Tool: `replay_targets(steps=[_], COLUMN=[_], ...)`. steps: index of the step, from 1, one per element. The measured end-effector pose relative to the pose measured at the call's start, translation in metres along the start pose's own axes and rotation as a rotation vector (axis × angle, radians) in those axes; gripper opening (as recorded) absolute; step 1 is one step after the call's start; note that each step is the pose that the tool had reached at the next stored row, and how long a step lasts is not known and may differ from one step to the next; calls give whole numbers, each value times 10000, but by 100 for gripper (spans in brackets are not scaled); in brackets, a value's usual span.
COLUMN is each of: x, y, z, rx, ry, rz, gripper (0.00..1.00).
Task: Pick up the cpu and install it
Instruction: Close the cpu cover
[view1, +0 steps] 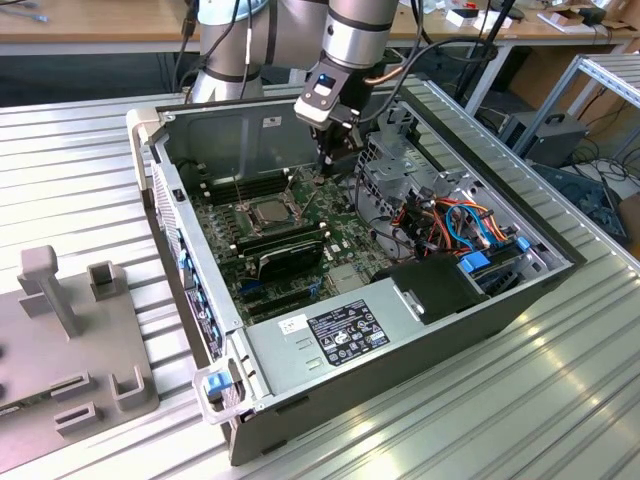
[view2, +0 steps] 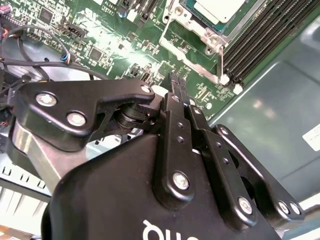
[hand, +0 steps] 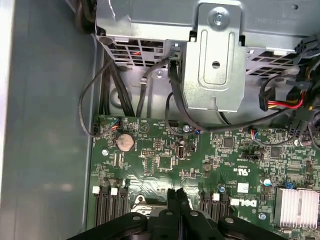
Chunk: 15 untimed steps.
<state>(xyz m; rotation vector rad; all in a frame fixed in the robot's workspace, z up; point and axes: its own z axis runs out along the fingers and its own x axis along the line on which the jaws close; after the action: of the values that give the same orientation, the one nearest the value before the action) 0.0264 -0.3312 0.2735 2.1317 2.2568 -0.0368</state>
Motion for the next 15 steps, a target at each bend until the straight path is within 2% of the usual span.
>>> replay_targets(steps=[1, 3, 4, 12, 15], x=[1, 5, 5, 5, 9], y=[0, 0, 0, -5, -61], z=[17, 100, 110, 116, 116], rx=[0, -1, 0, 0, 0], ry=[1, 3, 1, 2, 2], rz=[1, -2, -2, 0, -1], gripper=[11, 11, 11, 11, 11])
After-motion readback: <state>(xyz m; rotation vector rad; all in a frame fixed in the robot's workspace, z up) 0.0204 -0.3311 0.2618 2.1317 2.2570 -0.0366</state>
